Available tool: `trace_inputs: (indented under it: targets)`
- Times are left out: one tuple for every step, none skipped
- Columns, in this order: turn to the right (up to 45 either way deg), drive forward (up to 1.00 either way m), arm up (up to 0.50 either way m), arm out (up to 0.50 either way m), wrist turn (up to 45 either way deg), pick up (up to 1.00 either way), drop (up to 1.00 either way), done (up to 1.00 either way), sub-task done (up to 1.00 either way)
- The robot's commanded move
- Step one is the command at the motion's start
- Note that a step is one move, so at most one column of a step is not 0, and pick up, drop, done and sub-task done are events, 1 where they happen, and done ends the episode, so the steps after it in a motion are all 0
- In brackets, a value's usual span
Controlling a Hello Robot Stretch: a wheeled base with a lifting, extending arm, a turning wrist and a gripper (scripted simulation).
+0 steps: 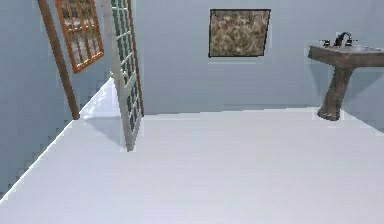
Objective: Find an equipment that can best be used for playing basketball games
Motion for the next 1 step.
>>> trace_inputs:
  targets:
    - [-36.0, 0.0, 0.0, 0.0, 0.0, 0.0, 0.0, 0.0, 0.0]
